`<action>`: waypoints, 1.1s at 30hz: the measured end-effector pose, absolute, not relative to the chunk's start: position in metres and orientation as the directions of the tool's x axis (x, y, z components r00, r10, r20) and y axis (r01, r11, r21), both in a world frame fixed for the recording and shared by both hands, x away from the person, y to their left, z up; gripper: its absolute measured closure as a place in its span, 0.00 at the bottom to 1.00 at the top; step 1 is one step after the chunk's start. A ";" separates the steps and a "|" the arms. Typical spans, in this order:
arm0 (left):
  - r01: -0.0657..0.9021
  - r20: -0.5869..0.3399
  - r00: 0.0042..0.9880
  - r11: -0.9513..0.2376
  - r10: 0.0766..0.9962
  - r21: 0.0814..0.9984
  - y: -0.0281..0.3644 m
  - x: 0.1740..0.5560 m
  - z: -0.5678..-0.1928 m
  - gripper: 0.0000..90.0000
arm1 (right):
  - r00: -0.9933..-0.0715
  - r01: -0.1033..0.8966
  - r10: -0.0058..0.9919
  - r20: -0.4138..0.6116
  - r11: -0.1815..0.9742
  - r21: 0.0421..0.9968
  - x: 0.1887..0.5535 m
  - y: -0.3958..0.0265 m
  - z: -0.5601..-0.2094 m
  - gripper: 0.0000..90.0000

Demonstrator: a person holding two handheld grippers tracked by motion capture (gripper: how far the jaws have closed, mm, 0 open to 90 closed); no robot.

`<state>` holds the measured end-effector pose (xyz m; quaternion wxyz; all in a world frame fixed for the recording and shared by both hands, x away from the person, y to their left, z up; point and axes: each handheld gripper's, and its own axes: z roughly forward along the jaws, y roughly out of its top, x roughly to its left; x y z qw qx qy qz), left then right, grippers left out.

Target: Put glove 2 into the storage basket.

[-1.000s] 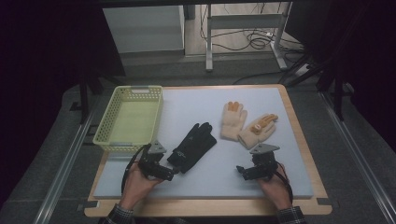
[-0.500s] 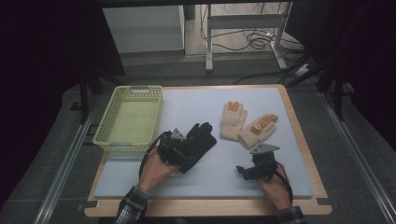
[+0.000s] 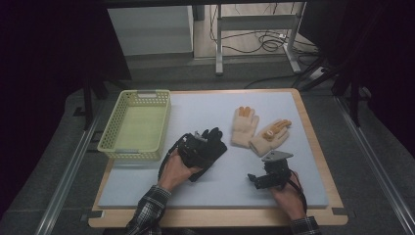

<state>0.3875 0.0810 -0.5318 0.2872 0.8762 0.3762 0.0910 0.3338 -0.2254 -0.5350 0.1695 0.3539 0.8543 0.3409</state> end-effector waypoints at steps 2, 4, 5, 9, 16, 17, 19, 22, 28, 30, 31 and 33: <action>0.597 -0.047 0.712 -0.569 0.700 0.566 0.080 0.387 -0.532 0.00 | -0.692 0.489 0.720 -0.048 0.517 0.702 0.334 -0.225 -0.535 0.04; 0.601 -0.050 0.711 -0.568 0.702 0.563 0.081 0.388 -0.531 0.00 | -0.692 0.489 0.720 -0.048 0.517 0.702 0.334 -0.225 -0.535 0.04; 0.612 -0.058 0.701 -0.557 0.711 0.561 0.082 0.388 -0.531 0.02 | -0.692 0.489 0.720 -0.049 0.517 0.702 0.334 -0.225 -0.535 0.04; 0.627 -0.072 0.690 -0.544 0.720 0.558 0.085 0.390 -0.526 0.17 | -0.692 0.489 0.720 -0.049 0.517 0.702 0.334 -0.225 -0.535 0.04; 0.627 -0.095 0.689 -0.526 0.719 0.574 0.091 0.386 -0.521 0.61 | -0.692 0.489 0.720 -0.049 0.518 0.702 0.334 -0.225 -0.535 0.04; 0.627 -0.097 0.690 -0.525 0.717 0.575 0.091 0.385 -0.521 0.66 | -0.692 0.489 0.720 -0.049 0.518 0.702 0.334 -0.225 -0.535 0.04; 0.630 -0.099 0.686 -0.521 0.721 0.577 0.091 0.385 -0.521 0.71 | -0.692 0.489 0.720 -0.049 0.518 0.702 0.334 -0.225 -0.535 0.04; 0.634 -0.107 0.683 -0.514 0.722 0.578 0.092 0.385 -0.521 0.75 | -0.692 0.489 0.720 -0.049 0.518 0.702 0.334 -0.225 -0.535 0.04; 0.638 -0.112 0.675 -0.501 0.729 0.584 0.093 0.385 -0.513 0.78 | -0.692 0.489 0.720 -0.049 0.518 0.702 0.334 -0.225 -0.535 0.04; 0.640 -0.118 0.670 -0.489 0.733 0.593 0.093 0.386 -0.508 0.78 | -0.692 0.489 0.720 -0.050 0.518 0.702 0.334 -0.225 -0.535 0.04; 0.639 -0.119 0.668 -0.484 0.735 0.598 0.094 0.386 -0.505 0.78 | -0.692 0.489 0.720 -0.049 0.518 0.702 0.334 -0.225 -0.535 0.04; 0.637 -0.120 0.665 -0.477 0.737 0.605 0.095 0.386 -0.498 0.78 | -0.692 0.489 0.721 -0.049 0.518 0.702 0.334 -0.225 -0.535 0.04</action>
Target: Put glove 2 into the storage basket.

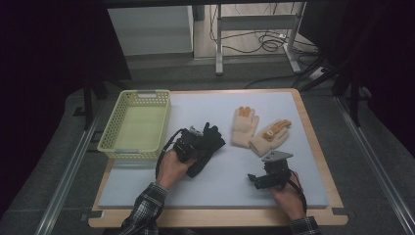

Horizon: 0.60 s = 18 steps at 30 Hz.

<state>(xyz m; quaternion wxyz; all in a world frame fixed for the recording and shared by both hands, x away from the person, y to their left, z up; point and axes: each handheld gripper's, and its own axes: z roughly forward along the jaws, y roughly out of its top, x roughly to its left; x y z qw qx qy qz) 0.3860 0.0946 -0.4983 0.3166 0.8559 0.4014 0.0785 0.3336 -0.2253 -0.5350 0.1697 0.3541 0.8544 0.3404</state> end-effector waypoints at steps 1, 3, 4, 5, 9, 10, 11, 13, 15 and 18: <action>0.638 -0.120 0.662 -0.472 0.740 0.609 0.095 0.386 -0.495 0.78 | -0.692 0.489 0.721 -0.049 0.518 0.702 0.334 -0.225 -0.535 0.04; 0.638 -0.117 0.657 -0.466 0.745 0.613 0.097 0.388 -0.487 0.78 | -0.692 0.489 0.721 -0.049 0.517 0.702 0.334 -0.225 -0.535 0.04; 0.641 -0.120 0.653 -0.461 0.748 0.614 0.098 0.389 -0.483 0.78 | -0.692 0.489 0.720 -0.049 0.518 0.702 0.334 -0.225 -0.535 0.04; 0.643 -0.125 0.649 -0.453 0.750 0.617 0.100 0.390 -0.479 0.78 | -0.692 0.489 0.721 -0.049 0.517 0.702 0.334 -0.225 -0.535 0.04; 0.651 -0.129 0.632 -0.434 0.764 0.623 0.107 0.395 -0.462 0.78 | -0.692 0.488 0.720 -0.050 0.518 0.702 0.334 -0.225 -0.535 0.04; 0.653 -0.127 0.627 -0.429 0.769 0.624 0.109 0.396 -0.458 0.78 | -0.693 0.487 0.719 -0.051 0.519 0.703 0.334 -0.225 -0.535 0.04; 0.652 -0.122 0.624 -0.428 0.772 0.626 0.112 0.397 -0.453 0.78 | -0.693 0.487 0.719 -0.051 0.519 0.703 0.334 -0.225 -0.535 0.04; 0.650 -0.111 0.618 -0.426 0.779 0.630 0.117 0.399 -0.444 0.78 | -0.693 0.487 0.719 -0.051 0.519 0.703 0.334 -0.225 -0.535 0.04; 0.653 -0.102 0.606 -0.419 0.789 0.631 0.123 0.401 -0.434 0.78 | -0.693 0.487 0.719 -0.051 0.519 0.703 0.334 -0.225 -0.535 0.04; 0.660 -0.093 0.583 -0.403 0.807 0.634 0.134 0.404 -0.423 0.78 | -0.692 0.487 0.720 -0.050 0.517 0.704 0.334 -0.225 -0.535 0.04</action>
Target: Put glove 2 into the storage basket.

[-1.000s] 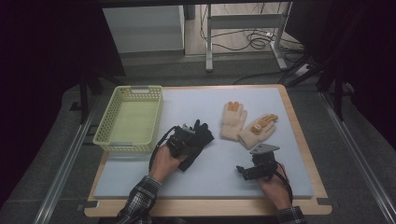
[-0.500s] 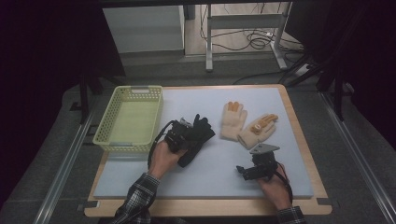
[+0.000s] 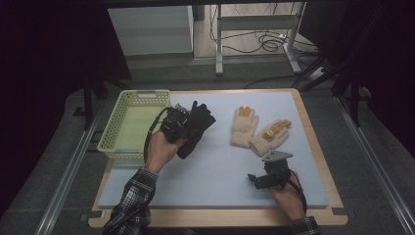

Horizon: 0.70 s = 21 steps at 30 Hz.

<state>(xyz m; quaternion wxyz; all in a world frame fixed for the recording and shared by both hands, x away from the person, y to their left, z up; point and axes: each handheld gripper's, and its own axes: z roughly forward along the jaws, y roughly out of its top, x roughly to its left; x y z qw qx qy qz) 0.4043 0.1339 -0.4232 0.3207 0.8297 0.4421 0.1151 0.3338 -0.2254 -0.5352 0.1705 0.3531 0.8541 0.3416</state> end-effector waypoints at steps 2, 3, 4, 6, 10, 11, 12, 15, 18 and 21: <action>0.667 -0.087 0.564 -0.391 0.821 0.634 0.143 0.407 -0.417 0.78 | -0.692 0.487 0.720 -0.050 0.517 0.704 0.334 -0.225 -0.535 0.04; 0.671 -0.090 0.556 -0.382 0.826 0.635 0.147 0.408 -0.415 0.78 | -0.692 0.487 0.720 -0.050 0.517 0.704 0.334 -0.225 -0.535 0.04; 0.675 -0.092 0.546 -0.373 0.832 0.637 0.152 0.409 -0.413 0.78 | -0.692 0.487 0.720 -0.050 0.517 0.704 0.334 -0.225 -0.535 0.04; 0.682 -0.092 0.529 -0.357 0.844 0.638 0.161 0.410 -0.409 0.77 | -0.692 0.486 0.720 -0.050 0.517 0.704 0.334 -0.225 -0.535 0.04; 0.696 -0.090 0.483 -0.320 0.871 0.643 0.184 0.413 -0.403 0.77 | -0.692 0.487 0.720 -0.050 0.517 0.704 0.334 -0.225 -0.535 0.04; 0.699 -0.087 0.473 -0.313 0.877 0.643 0.189 0.414 -0.402 0.77 | -0.693 0.486 0.720 -0.050 0.517 0.704 0.334 -0.225 -0.535 0.04; 0.702 -0.085 0.461 -0.304 0.883 0.643 0.195 0.415 -0.401 0.77 | -0.693 0.486 0.720 -0.050 0.517 0.704 0.334 -0.225 -0.535 0.04; 0.713 -0.079 0.424 -0.279 0.902 0.643 0.213 0.416 -0.400 0.77 | -0.692 0.486 0.720 -0.050 0.517 0.704 0.334 -0.225 -0.535 0.04; 0.726 -0.079 0.386 -0.250 0.919 0.640 0.233 0.418 -0.399 0.77 | -0.693 0.486 0.719 -0.050 0.517 0.704 0.334 -0.225 -0.535 0.04; 0.739 -0.078 0.344 -0.219 0.936 0.637 0.254 0.420 -0.400 0.77 | -0.693 0.486 0.719 -0.050 0.517 0.705 0.334 -0.225 -0.535 0.04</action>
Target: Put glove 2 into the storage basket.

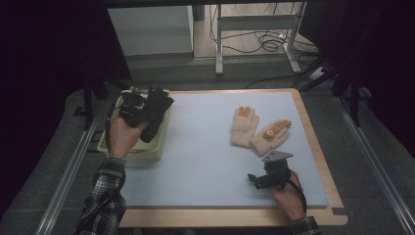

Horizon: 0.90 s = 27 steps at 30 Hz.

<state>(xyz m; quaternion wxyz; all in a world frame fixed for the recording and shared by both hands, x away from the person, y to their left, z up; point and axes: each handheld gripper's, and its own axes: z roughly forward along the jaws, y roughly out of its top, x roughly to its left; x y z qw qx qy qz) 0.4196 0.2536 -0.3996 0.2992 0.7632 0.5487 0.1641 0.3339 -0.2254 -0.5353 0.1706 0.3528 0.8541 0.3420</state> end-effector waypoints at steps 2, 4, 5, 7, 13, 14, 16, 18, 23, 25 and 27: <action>0.746 -0.068 0.316 -0.204 0.946 0.634 0.266 0.421 -0.401 0.77 | -0.693 0.486 0.719 -0.050 0.517 0.705 0.334 -0.225 -0.535 0.04; 0.753 -0.059 0.292 -0.192 0.954 0.629 0.277 0.422 -0.403 0.77 | -0.693 0.486 0.719 -0.050 0.517 0.705 0.334 -0.225 -0.535 0.04; 0.759 -0.059 0.281 -0.184 0.958 0.625 0.281 0.423 -0.405 0.77 | -0.693 0.486 0.720 -0.050 0.517 0.705 0.334 -0.225 -0.535 0.04; 0.769 -0.057 0.263 -0.173 0.963 0.616 0.289 0.426 -0.410 0.77 | -0.693 0.486 0.719 -0.050 0.517 0.705 0.334 -0.225 -0.535 0.04; 0.804 -0.050 0.228 -0.160 0.972 0.572 0.305 0.439 -0.433 0.76 | -0.693 0.486 0.720 -0.050 0.517 0.705 0.334 -0.225 -0.535 0.04; 0.809 -0.050 0.223 -0.156 0.974 0.567 0.307 0.441 -0.436 0.76 | -0.693 0.486 0.720 -0.050 0.517 0.705 0.334 -0.225 -0.535 0.04; 0.822 -0.050 0.213 -0.151 0.976 0.550 0.311 0.447 -0.444 0.76 | -0.693 0.486 0.720 -0.050 0.517 0.705 0.334 -0.225 -0.535 0.04; 0.834 -0.050 0.207 -0.150 0.977 0.531 0.314 0.453 -0.452 0.76 | -0.692 0.486 0.720 -0.049 0.516 0.705 0.334 -0.225 -0.535 0.04; 0.861 -0.013 0.196 -0.166 0.981 0.481 0.316 0.465 -0.467 0.75 | -0.693 0.486 0.719 -0.049 0.516 0.705 0.334 -0.225 -0.535 0.04; 0.868 -0.006 0.194 -0.168 0.981 0.467 0.316 0.469 -0.471 0.75 | -0.693 0.486 0.720 -0.049 0.516 0.705 0.334 -0.225 -0.535 0.04; 0.875 0.008 0.188 -0.172 0.982 0.452 0.315 0.474 -0.475 0.74 | -0.693 0.486 0.720 -0.048 0.516 0.705 0.334 -0.225 -0.535 0.04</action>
